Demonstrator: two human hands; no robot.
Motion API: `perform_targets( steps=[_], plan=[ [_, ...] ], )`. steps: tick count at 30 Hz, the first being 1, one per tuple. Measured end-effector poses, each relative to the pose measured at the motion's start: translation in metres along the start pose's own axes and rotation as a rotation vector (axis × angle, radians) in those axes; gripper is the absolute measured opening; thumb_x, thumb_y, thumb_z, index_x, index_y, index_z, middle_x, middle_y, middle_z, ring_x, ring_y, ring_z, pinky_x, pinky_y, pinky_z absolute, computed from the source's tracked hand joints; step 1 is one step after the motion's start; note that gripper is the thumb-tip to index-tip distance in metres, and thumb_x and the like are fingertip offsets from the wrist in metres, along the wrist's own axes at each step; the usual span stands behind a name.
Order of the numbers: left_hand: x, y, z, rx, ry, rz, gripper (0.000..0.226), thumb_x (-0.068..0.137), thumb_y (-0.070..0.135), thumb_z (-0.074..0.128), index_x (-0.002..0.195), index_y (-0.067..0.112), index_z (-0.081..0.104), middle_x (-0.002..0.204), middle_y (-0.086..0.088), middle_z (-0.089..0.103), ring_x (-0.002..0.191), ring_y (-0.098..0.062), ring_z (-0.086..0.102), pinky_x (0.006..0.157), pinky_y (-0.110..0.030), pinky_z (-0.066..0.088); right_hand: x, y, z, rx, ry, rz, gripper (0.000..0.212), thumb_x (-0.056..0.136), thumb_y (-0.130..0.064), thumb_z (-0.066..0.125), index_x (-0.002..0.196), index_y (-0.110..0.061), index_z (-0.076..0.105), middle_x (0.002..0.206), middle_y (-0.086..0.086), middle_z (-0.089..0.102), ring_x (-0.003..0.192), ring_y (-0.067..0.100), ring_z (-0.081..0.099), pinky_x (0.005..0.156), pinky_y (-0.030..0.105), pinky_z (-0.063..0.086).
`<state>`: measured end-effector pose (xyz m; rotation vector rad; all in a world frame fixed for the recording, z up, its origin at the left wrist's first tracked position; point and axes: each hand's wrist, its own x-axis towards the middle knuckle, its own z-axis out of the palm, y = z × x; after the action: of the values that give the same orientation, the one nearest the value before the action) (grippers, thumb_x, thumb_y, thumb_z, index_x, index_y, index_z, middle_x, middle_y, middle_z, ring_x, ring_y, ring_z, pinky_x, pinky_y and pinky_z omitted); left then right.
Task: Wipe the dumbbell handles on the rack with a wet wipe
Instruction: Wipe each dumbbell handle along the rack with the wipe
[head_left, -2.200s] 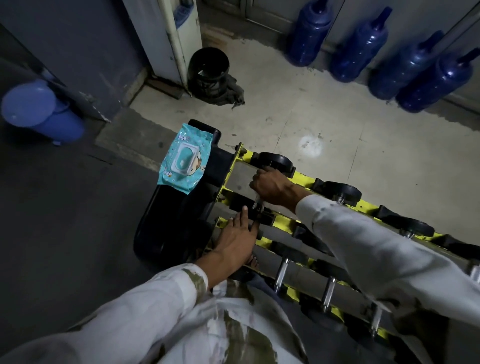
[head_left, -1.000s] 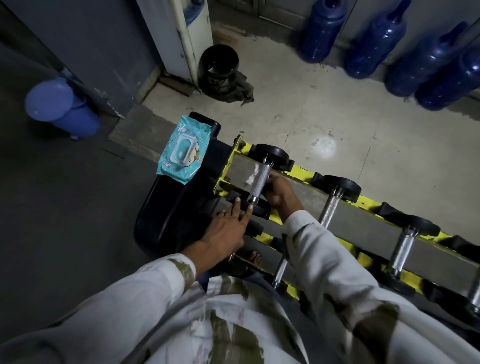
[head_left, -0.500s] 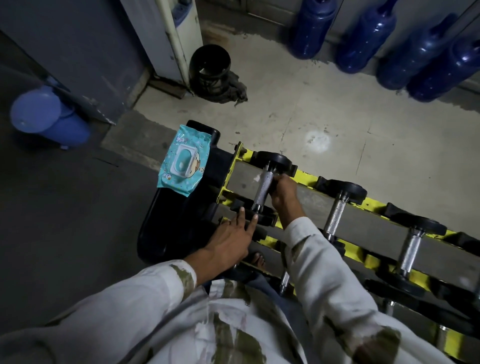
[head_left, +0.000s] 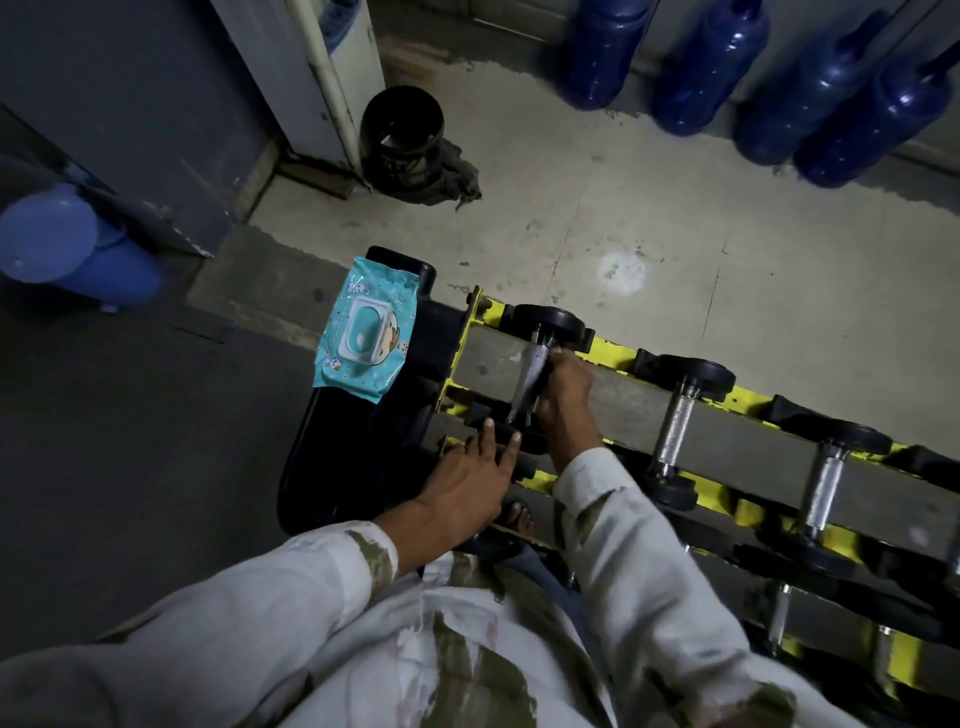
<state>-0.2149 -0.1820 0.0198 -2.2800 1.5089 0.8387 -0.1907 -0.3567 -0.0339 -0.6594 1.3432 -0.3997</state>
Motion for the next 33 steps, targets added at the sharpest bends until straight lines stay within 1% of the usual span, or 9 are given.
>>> perform_targets(
  steps=[4,7,10,15,20,22,28,31,33],
  plan=[
    [-0.001,-0.002,-0.002,-0.019,0.001,-0.005,0.080,0.098,0.023,0.058,0.163,0.006,0.013,0.164,-0.037,0.004,0.141,-0.046,0.041,0.109,-0.049,0.042,-0.011,0.031,-0.015,-0.466,0.143,-0.625,0.015,0.091,-0.013,0.065,0.102,-0.015,0.076,0.101,0.000,0.073,0.097,0.015,0.066,0.088,0.030,0.054],
    [-0.002,-0.001,-0.003,-0.025,0.005,0.007,0.088,0.100,0.028,0.059,0.164,0.007,0.002,0.164,-0.038,0.001,0.142,-0.047,0.039,0.111,-0.048,0.041,-0.015,0.024,-0.030,-1.002,-0.056,-1.169,0.028,0.086,-0.002,0.063,0.112,-0.010,0.071,0.119,0.005,0.064,0.113,0.020,0.056,0.087,0.029,0.049],
    [-0.004,0.000,-0.005,-0.024,0.008,0.017,0.090,0.102,0.028,0.055,0.163,0.008,-0.008,0.164,-0.038,-0.002,0.141,-0.047,0.040,0.108,-0.046,0.041,0.002,0.004,-0.035,-1.607,-0.197,-1.402,0.046,0.081,-0.003,0.063,0.127,-0.009,0.064,0.136,0.005,0.057,0.128,0.028,0.044,0.088,0.035,0.050],
    [-0.001,0.007,-0.002,-0.017,0.001,-0.021,0.088,0.102,0.025,0.056,0.163,0.008,-0.005,0.163,-0.039,0.000,0.142,-0.049,0.038,0.110,-0.047,0.040,0.007,-0.009,-0.036,-2.002,-0.654,-1.710,0.016,0.085,-0.012,0.065,0.099,-0.008,0.071,0.100,0.010,0.067,0.107,0.033,0.057,0.101,0.043,0.047],
    [-0.001,0.021,-0.004,-0.016,0.004,-0.072,0.078,0.099,0.019,0.055,0.161,0.000,0.013,0.160,-0.043,0.009,0.141,-0.049,0.039,0.110,-0.049,0.039,-0.012,-0.036,0.010,-2.454,-0.901,-1.355,0.025,0.099,-0.011,0.045,0.109,-0.009,0.068,0.106,0.013,0.069,0.102,0.033,0.066,0.079,0.038,0.054],
    [0.000,0.024,0.003,-0.011,0.031,-0.082,0.089,0.099,0.024,0.057,0.160,-0.003,-0.001,0.159,-0.043,0.014,0.142,-0.049,0.036,0.110,-0.049,0.041,-0.022,-0.029,0.024,-2.580,-0.934,-1.204,0.023,0.100,-0.012,0.048,0.111,-0.008,0.068,0.110,0.011,0.070,0.100,0.032,0.069,0.073,0.037,0.055],
    [0.002,0.027,0.012,0.030,0.053,-0.099,0.091,0.101,0.021,0.052,0.158,-0.005,-0.013,0.161,-0.039,0.014,0.145,-0.050,0.028,0.104,-0.052,0.043,-0.023,-0.013,0.042,-2.642,-1.096,-0.661,0.027,0.103,-0.023,0.048,0.111,-0.005,0.068,0.107,0.009,0.069,0.093,0.028,0.063,0.085,0.041,0.053],
    [0.003,0.030,0.014,0.013,0.061,-0.120,0.085,0.100,0.018,0.048,0.160,-0.003,-0.009,0.154,-0.039,0.030,0.136,-0.046,0.041,0.102,-0.048,0.045,-0.018,-0.023,0.040,-2.615,-1.224,-0.759,0.020,0.097,-0.012,0.054,0.107,-0.007,0.071,0.105,0.011,0.072,0.094,0.031,0.068,0.067,0.036,0.052],
    [0.001,0.030,0.012,-0.005,0.069,-0.135,0.071,0.101,0.016,0.045,0.162,0.001,0.010,0.151,-0.037,0.035,0.134,-0.045,0.044,0.104,-0.046,0.044,-0.012,-0.027,0.027,-2.480,-1.227,-0.977,0.022,0.091,-0.012,0.061,0.107,-0.019,0.074,0.104,0.007,0.073,0.096,0.032,0.068,0.077,0.040,0.057]
  ],
)
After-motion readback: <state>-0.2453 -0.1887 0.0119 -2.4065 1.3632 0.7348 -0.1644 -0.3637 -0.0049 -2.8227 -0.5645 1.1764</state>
